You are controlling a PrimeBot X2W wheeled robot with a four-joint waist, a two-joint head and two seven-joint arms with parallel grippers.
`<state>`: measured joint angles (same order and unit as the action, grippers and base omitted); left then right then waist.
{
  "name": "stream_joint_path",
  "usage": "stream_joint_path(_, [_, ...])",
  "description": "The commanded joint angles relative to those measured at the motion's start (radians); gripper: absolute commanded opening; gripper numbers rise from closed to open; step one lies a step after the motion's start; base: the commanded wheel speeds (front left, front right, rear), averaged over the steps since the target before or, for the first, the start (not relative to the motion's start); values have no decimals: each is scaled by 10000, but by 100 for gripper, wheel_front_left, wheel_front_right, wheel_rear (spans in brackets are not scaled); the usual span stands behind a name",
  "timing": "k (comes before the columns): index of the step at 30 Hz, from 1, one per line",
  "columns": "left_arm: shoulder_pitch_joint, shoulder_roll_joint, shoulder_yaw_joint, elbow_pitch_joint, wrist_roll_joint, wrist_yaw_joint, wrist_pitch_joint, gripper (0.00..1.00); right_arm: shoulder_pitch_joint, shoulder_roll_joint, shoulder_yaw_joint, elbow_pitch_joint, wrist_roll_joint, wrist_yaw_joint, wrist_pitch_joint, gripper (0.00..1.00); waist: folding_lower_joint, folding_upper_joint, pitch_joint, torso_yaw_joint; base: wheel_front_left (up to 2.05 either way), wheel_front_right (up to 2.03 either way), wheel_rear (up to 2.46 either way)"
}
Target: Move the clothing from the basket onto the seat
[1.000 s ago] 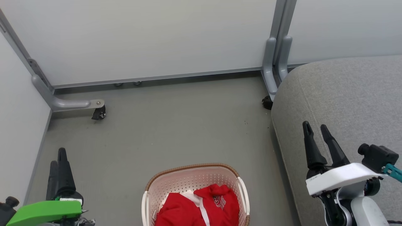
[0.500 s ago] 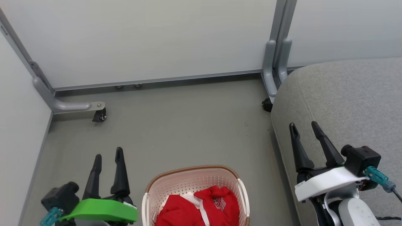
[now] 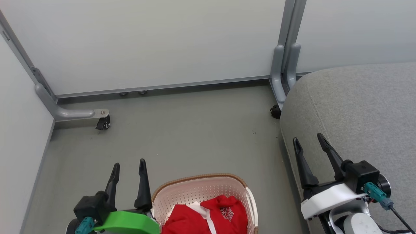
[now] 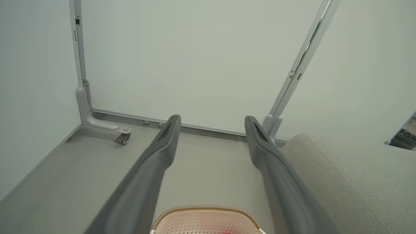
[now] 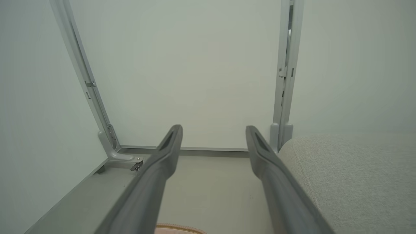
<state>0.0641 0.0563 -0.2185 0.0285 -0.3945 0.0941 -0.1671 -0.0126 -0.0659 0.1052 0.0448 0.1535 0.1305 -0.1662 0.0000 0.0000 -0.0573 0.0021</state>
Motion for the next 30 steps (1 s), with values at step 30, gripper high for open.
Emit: stream_joint_path(30, [780,-52,741,346,547,-646,-702,100,434,146,243,757,483,2,-710,100,0,0,-263,39,0,0,0])
